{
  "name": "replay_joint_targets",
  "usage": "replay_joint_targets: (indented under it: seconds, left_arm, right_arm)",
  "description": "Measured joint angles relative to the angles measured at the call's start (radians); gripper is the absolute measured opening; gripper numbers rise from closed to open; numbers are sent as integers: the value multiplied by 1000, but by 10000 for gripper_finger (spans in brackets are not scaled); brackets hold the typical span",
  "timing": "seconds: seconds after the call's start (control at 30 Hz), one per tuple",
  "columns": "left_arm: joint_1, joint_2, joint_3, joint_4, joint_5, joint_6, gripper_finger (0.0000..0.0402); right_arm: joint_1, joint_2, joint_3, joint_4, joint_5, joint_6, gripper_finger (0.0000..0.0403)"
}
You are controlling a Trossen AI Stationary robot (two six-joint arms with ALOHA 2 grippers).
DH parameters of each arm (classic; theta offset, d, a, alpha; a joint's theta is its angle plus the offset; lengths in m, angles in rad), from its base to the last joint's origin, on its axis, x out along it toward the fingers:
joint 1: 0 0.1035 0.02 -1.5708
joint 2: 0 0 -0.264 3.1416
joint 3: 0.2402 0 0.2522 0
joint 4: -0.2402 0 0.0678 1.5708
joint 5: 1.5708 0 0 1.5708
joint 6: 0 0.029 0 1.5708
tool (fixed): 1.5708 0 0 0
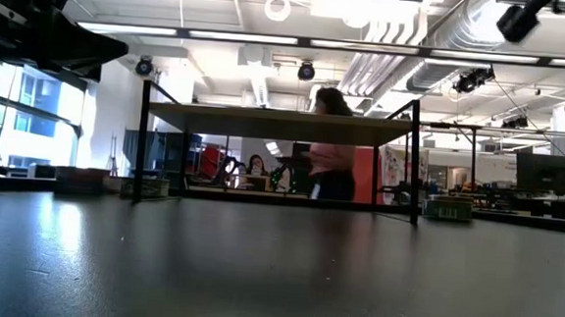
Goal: Stack canned seafood by type on shelf
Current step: Put the blue and pink tuna can on the shelf
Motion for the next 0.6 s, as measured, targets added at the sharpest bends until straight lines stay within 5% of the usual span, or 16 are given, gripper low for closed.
replay_joint_targets:
  seconds: [0.1,0.2,0.6]
  left_arm:
    - [0,0,0,0,0,0,0]
    - [0,0,0,0,0,0,0]
    - [0,0,0,0,0,0,0]
  right_arm:
    - [25,201,195,-491,-119,107,0]
    - [106,382,291,-776,-176,169,0]
    - [383,738,311,-957,-150,842,0]
